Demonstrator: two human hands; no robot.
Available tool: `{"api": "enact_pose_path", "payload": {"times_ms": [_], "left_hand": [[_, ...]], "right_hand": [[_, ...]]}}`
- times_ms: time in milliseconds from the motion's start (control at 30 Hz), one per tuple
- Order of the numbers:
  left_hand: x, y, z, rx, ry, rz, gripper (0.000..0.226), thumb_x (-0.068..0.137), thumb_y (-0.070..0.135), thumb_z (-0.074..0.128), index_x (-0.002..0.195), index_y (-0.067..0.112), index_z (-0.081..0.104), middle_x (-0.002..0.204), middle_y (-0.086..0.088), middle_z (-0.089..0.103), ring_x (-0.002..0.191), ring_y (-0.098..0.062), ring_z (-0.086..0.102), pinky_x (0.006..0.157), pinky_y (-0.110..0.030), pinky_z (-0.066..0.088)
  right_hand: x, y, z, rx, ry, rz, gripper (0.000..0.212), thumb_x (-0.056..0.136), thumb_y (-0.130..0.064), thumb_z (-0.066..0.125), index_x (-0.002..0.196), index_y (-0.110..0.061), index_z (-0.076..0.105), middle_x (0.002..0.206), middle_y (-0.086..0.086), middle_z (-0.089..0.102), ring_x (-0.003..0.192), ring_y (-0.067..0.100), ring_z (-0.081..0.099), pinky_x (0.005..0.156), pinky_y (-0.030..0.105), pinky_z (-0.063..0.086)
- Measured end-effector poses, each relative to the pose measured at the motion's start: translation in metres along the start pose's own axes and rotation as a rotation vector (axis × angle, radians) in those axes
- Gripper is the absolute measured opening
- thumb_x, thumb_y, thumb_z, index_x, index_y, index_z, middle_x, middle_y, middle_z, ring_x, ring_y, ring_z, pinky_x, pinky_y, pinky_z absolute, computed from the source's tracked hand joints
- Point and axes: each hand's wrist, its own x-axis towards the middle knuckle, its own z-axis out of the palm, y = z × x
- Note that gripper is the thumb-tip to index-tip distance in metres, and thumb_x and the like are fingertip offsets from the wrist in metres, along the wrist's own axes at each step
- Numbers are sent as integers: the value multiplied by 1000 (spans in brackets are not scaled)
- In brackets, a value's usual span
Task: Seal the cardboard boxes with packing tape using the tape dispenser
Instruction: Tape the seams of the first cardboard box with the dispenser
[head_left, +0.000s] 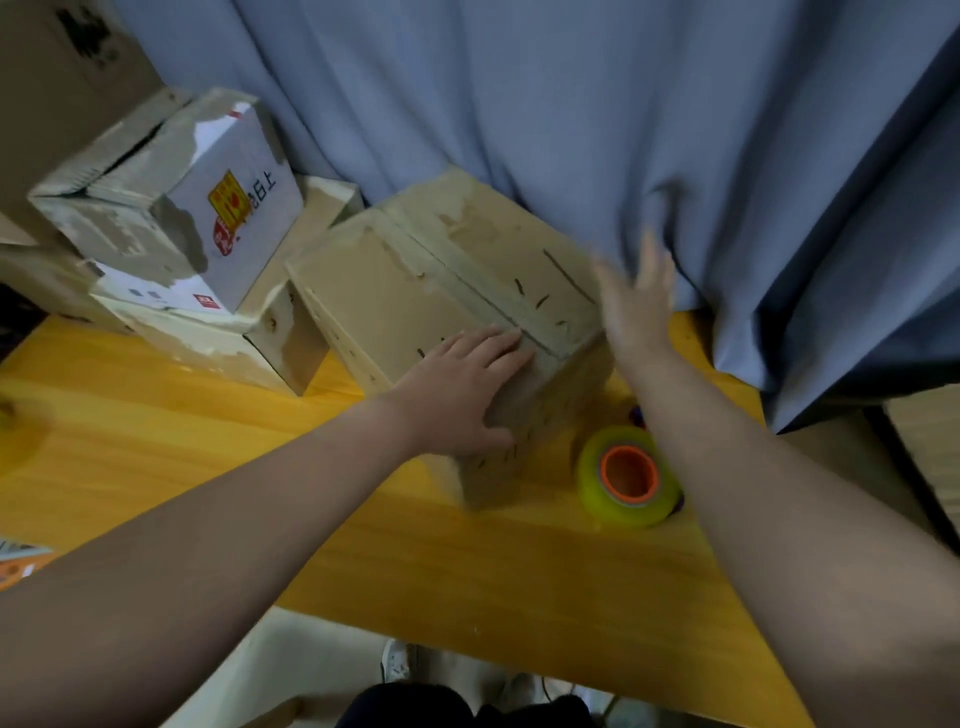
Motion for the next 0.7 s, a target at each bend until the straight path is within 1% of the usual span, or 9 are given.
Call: {"api": "enact_pose_path", "payload": {"times_ms": [67, 100, 133, 200, 233, 300, 433, 600, 700], "left_hand": [[-17, 1, -2, -3, 53, 24, 74, 92, 55, 42, 152, 24, 11, 159, 3, 9, 144, -18, 12, 115, -33, 11], [-22, 4, -1, -24, 75, 26, 68, 95, 56, 33, 152, 24, 11, 159, 4, 10, 144, -18, 13, 115, -31, 10], [-23, 7, 1, -45, 72, 20, 67, 96, 57, 23, 152, 24, 7, 160, 3, 6, 146, -16, 8, 115, -30, 4], [-14, 10, 8, -57, 8, -22, 66, 97, 55, 10, 152, 22, -5, 160, 1, -8, 146, -12, -7, 115, -29, -9], [-6, 6, 10, -64, -15, -58, 65, 98, 54, 9, 152, 20, -7, 159, -1, -12, 146, -12, -11, 116, -29, -11], [13, -9, 12, -88, -9, -159, 65, 100, 50, 12, 152, 15, -5, 160, -4, -10, 146, -14, -8, 117, -29, -8], [52, -58, 6, -121, 2, -355, 70, 100, 52, 13, 152, 8, -3, 160, -9, -7, 147, -19, -5, 118, -31, -4], [89, -116, -6, -105, 14, -467, 75, 98, 55, 12, 151, 5, -3, 159, -12, -7, 147, -22, -6, 119, -35, -4], [103, -137, -10, -72, 26, -461, 79, 97, 59, 13, 151, 4, -1, 160, -12, -5, 147, -23, -4, 119, -35, -3]], "right_hand": [[0, -10, -8, -520, -337, -52, 66, 94, -61, 41, 151, -39, 16, 161, 5, 5, 147, 30, 9, 118, 48, 10], [-4, -11, -7, -685, -451, -62, 65, 93, -66, 35, 151, -43, 15, 161, 4, 5, 146, 33, 11, 117, 51, 13], [-11, -11, -5, -778, -497, -75, 63, 93, -68, 30, 150, -46, 14, 161, 4, 7, 144, 35, 13, 115, 53, 17], [-26, -7, 1, -863, -449, -108, 57, 95, -66, 24, 148, -49, 13, 157, 8, 13, 140, 38, 20, 109, 52, 23], [-32, -7, 3, -888, -409, -110, 55, 95, -65, 22, 148, -49, 14, 154, 11, 17, 137, 38, 24, 107, 51, 24], [-41, -9, 4, -934, -367, -85, 54, 96, -63, 18, 148, -49, 13, 149, 14, 22, 131, 38, 29, 103, 47, 27], [-46, -12, 7, -974, -345, -25, 55, 96, -64, 16, 148, -50, 9, 145, 14, 25, 126, 35, 32, 100, 44, 28], [-50, -11, 11, -988, -292, 13, 53, 96, -63, 16, 148, -52, 10, 137, 12, 33, 122, 33, 36, 99, 42, 29], [-51, -11, 20, -977, -249, 46, 52, 96, -62, 17, 147, -53, 11, 138, 11, 32, 123, 32, 35, 101, 42, 28]]}}
